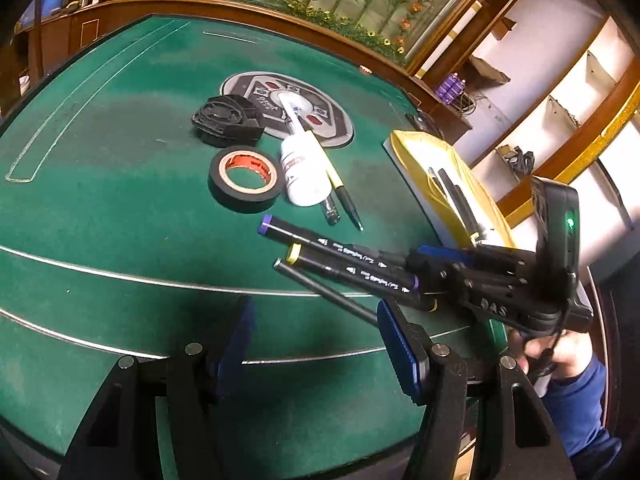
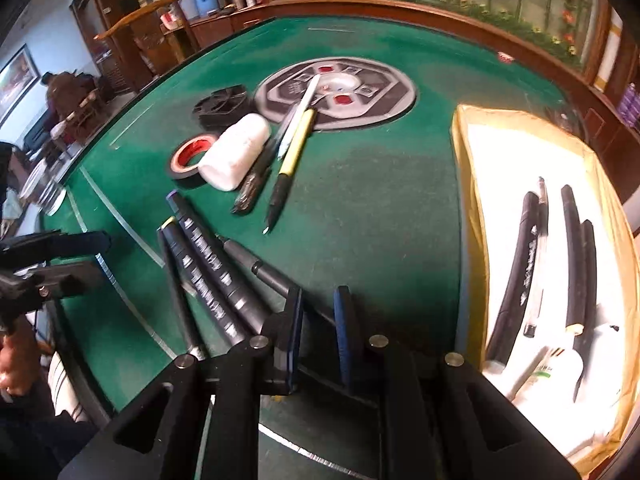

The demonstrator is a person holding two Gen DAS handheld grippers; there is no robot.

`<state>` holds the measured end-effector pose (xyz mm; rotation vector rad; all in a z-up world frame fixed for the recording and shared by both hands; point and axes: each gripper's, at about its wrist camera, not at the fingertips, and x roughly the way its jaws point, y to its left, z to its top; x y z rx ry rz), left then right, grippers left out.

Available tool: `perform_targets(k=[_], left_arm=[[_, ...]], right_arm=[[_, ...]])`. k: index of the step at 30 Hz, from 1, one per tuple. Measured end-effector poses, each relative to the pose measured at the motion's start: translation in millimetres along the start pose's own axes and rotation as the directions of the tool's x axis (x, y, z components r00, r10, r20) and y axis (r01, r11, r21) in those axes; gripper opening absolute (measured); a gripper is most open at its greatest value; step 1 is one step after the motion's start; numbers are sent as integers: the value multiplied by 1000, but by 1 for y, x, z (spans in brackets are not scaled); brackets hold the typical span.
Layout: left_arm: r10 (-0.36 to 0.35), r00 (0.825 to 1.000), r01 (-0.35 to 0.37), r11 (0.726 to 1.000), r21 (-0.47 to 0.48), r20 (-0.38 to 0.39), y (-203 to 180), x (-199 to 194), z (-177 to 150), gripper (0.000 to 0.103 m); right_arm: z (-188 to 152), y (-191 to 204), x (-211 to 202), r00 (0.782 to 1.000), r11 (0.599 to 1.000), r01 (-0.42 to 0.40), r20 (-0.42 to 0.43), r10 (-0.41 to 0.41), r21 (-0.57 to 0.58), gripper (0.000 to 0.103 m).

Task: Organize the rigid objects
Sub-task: 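Grasp black markers with the left tool while the right tool grasps a black pen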

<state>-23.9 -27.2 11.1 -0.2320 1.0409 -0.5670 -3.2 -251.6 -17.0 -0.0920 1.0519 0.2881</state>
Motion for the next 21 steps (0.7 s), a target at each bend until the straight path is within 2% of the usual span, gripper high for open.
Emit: perform_targets(k=[2, 3, 5, 7, 8, 9, 10, 14, 16, 21], left_arm=[[11, 1000, -11, 1000, -8, 1, 3, -1, -1, 66], [15, 1000, -15, 1000, -10, -2, 5, -1, -1, 66], [25, 1000, -25, 1000, -13, -11, 5, 1, -2, 66], [27, 1000, -27, 1000, -15, -16, 3, 2, -3, 66], [28, 999, -29, 1000, -11, -19, 2, 2, -3, 66], [31, 999, -31, 999, -8, -19, 0, 2, -3, 66], [37, 999, -38, 999, -4, -20, -1, 2, -4, 67], [68, 997, -69, 998, -12, -35, -2, 3, -6, 67], [99, 994, -100, 995, -14, -45, -2, 4, -8, 67], [154, 985, -154, 988, -1, -74, -3, 8, -15, 67]], right_arm=[[-9, 7, 5, 999, 998, 8, -32, -10, -55, 29], [-11, 11, 4, 1000, 996, 21, -12, -22, -84, 32], [-14, 15, 1, 999, 995, 40, 4, -39, -92, 32], [-15, 18, 2, 1000, 997, 20, 3, -20, -74, 24], [-16, 24, 1, 1000, 996, -1, 1, 1, -85, 13], [-18, 34, 1, 1000, 995, -14, 1, 14, -94, 10], [-20, 46, 0, 1000, 994, -14, 7, 15, -107, 10], [-26, 69, -3, 994, 989, -110, 11, 112, -102, 9], [-29, 65, -5, 996, 994, -79, 40, 82, -77, 9], [-39, 45, -15, 992, 995, -100, 73, 100, 3, 9]])
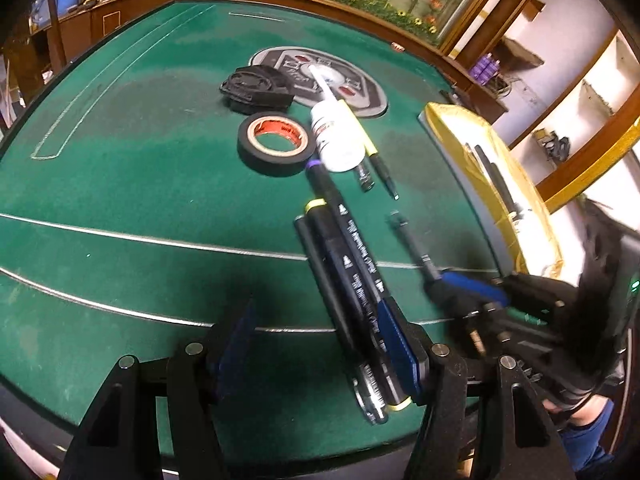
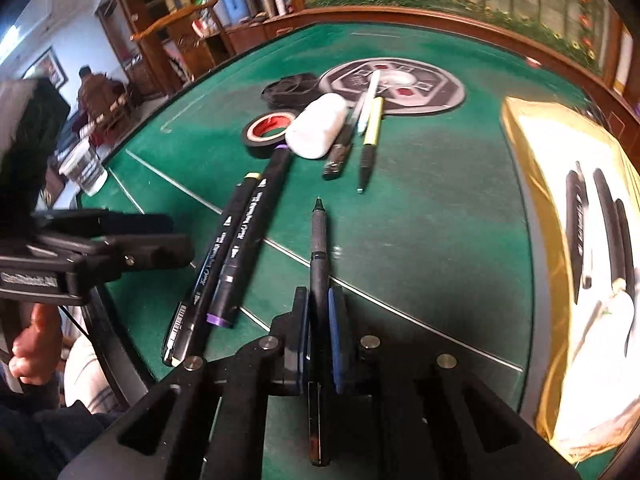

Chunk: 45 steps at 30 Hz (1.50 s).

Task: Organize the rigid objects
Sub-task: 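Grasp black markers with the left tool while the right tool grasps a black pen, then carry the markers and pen into the tray and open both tools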

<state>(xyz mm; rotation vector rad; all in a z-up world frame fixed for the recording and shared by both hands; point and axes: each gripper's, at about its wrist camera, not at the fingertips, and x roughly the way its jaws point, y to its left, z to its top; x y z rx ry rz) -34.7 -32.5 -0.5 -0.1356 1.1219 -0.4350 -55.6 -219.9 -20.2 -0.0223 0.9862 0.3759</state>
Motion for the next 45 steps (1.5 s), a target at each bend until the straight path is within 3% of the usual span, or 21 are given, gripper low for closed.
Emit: perform_targets(k=[3, 6, 11, 15, 18, 20, 25, 32, 39, 45], left_arm=[[24, 1000, -24, 999, 27, -13, -5, 4, -7, 66], [87, 996, -89, 994, 71, 21, -15, 6, -13, 65], [93, 995, -96, 991, 97, 32, -26, 14, -12, 64], [229, 971, -238, 943, 231, 65, -49, 20, -22, 60], [185, 982, -191, 953, 236, 45, -43, 12, -27, 46], [121, 992, -124, 968, 219, 27, -36, 7, -29, 45], [27, 1000, -28, 983, 181, 6, -20, -4, -34, 45], [-7, 1000, 6, 992, 125, 11, -3, -14, -27, 45], [22, 1000, -23, 992, 123, 7, -1, -8, -28, 45], [143, 989, -145, 967, 208, 25, -15, 0, -30, 45]], right_arm=[[-6, -4, -3, 1000, 1000, -8, 12, 8, 15, 9], [-8, -9, -3, 1000, 999, -22, 19, 21, 37, 9], [-12, -14, -6, 999, 998, -30, 35, 28, 55, 9], [-14, -10, -8, 999, 999, 2, 41, -3, 33, 9], [-15, -7, -9, 999, 1000, 16, 44, -17, 24, 9], [-15, -9, -9, 999, 1000, 12, 48, -14, 28, 9], [-17, -12, -10, 999, 999, -2, 55, 0, 48, 9], [-17, -13, -11, 998, 998, -3, 55, 0, 57, 9], [-18, -12, -11, 998, 999, 6, 55, -9, 51, 9], [-17, -9, -11, 998, 999, 21, 55, -24, 46, 9]])
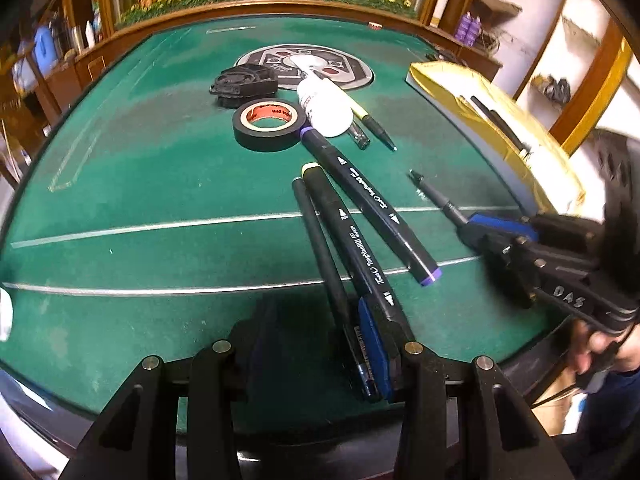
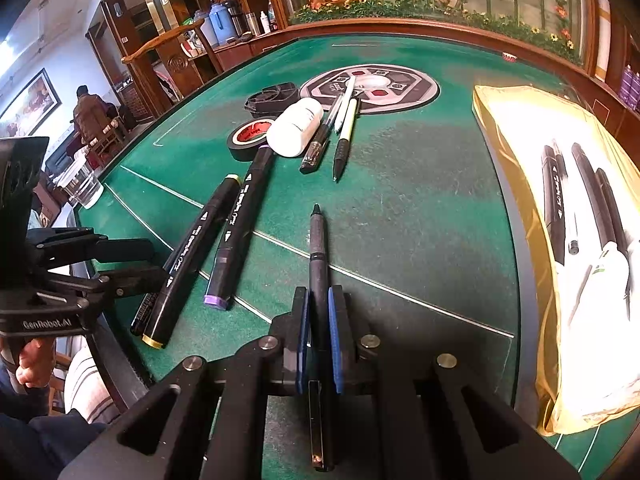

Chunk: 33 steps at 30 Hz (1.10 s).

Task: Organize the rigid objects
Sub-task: 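Carry the markers and pen into the tray and open both tools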

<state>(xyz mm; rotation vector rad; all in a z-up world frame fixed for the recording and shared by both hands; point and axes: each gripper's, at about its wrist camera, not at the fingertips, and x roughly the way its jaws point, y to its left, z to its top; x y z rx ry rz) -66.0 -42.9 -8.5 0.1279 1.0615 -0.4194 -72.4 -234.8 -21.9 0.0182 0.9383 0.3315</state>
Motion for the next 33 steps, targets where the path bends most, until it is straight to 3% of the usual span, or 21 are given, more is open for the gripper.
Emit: perform_targets(k=[3, 5, 6, 9, 15, 18, 25, 33], left_arm=[[105, 994, -107, 993, 54, 30, -15, 5, 1, 44], [80, 996, -83, 994, 66, 37, -22, 6, 3, 13], [94, 995, -97, 993, 72, 40, -24, 6, 2, 11], [100, 993, -104, 993, 63, 59, -22, 5, 1, 9], [35, 994, -31, 999, -43, 105, 5, -16, 4, 9], [9, 993, -3, 999, -52, 121, 5, -22, 9, 9], [-59, 988, 63, 998, -26, 141, -19, -27, 28, 9], [-167, 967, 163, 986, 34, 194, -72, -37, 63, 8]], right_arm=[[0, 3, 0, 1000, 1000, 18, 1, -18, -15, 9], [-1, 6, 0, 999, 999, 33, 6, -33, -30, 9], [-1, 7, 0, 999, 999, 37, 10, -36, -26, 9], [-2, 5, -1, 999, 999, 34, 18, -34, -11, 9], [-2, 1, -9, 999, 999, -13, 45, 11, 35, 9], [-1, 0, -15, 997, 998, -29, 67, 25, 50, 9], [-2, -14, -30, 991, 990, -78, 116, 64, 119, 9], [-3, -53, -57, 979, 965, -101, 197, 53, 241, 9]])
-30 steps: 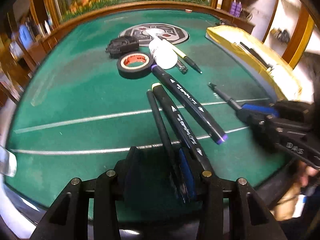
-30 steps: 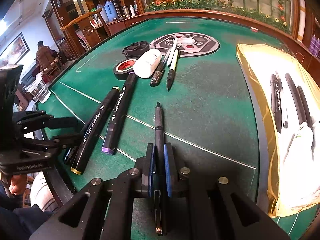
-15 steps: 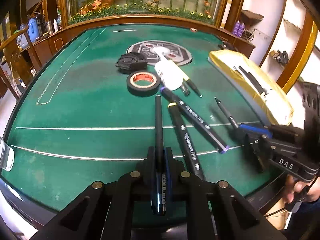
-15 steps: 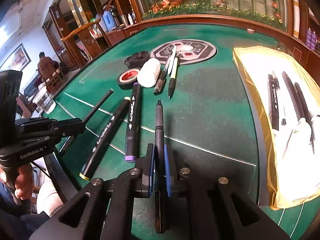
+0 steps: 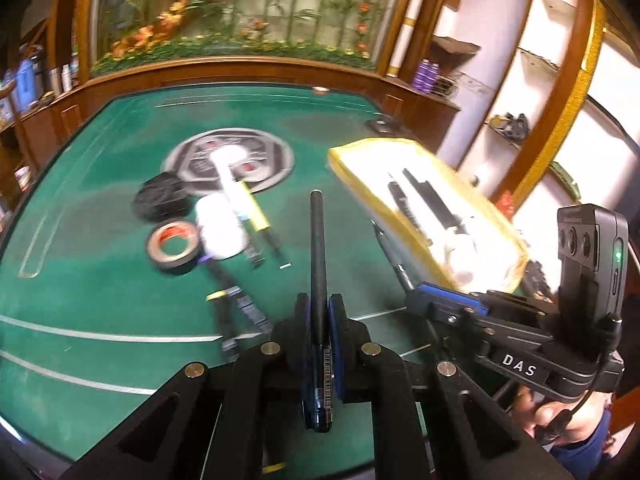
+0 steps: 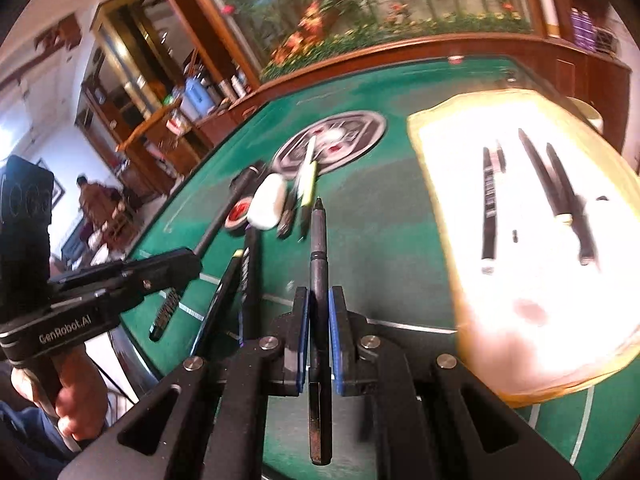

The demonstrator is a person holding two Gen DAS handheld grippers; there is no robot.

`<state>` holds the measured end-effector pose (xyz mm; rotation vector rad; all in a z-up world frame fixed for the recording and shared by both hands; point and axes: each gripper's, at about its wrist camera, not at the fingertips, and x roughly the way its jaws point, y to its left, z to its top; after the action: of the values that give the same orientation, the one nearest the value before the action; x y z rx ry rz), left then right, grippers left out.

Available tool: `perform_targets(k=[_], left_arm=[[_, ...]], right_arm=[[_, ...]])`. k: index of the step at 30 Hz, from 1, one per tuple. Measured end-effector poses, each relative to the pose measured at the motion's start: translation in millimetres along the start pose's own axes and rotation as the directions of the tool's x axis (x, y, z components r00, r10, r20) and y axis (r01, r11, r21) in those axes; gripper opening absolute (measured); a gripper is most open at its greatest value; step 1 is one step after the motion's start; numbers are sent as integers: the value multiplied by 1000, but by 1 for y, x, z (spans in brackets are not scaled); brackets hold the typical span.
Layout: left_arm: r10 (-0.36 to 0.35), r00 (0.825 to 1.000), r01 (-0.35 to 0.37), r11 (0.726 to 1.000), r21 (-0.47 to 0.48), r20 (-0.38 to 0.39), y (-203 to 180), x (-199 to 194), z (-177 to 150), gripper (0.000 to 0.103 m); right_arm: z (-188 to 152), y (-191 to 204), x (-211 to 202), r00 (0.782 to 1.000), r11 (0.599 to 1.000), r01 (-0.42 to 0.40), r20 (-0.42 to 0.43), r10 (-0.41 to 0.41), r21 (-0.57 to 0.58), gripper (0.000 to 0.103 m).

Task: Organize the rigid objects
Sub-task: 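Carry the markers and pen into the tray and open both tools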

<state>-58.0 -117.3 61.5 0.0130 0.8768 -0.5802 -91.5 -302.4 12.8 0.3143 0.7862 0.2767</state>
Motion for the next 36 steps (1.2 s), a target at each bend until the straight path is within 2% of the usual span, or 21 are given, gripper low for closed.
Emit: perform_targets(k=[5, 12, 15, 17, 21, 29, 32, 36], left_arm=[[-69, 998, 69, 997, 24, -16, -33, 18, 17, 8], [-160, 986, 160, 987, -2, -55, -73, 58, 47, 8], [-162, 984, 161, 987, -28, -77, -83, 80, 58, 8], [-179, 979, 174, 983, -56, -94, -87, 96, 65, 8], [-169, 980, 162, 984, -77, -102, -93, 120, 74, 8], [-111, 990, 105, 992, -66, -88, -90, 149, 76, 8], [-130, 983, 118, 989, -93, -130, -83, 161, 76, 8], [-153, 979, 138, 983, -118, -134, -75, 163, 76, 8]], right_arm=[[14, -31, -23, 997, 997, 45, 62, -49, 65, 9], [43, -75, -36, 986, 983, 136, 82, -146, 120, 9], [60, -91, -33, 981, 976, 173, 65, -183, 134, 9], [71, -99, -28, 981, 975, 180, 48, -188, 134, 9], [87, -115, -15, 979, 969, 202, 11, -206, 143, 9], [96, -134, 7, 964, 953, 266, -50, -261, 148, 9], [100, -137, 16, 955, 947, 296, -80, -287, 129, 9], [104, -139, 28, 950, 944, 305, -106, -293, 125, 9]])
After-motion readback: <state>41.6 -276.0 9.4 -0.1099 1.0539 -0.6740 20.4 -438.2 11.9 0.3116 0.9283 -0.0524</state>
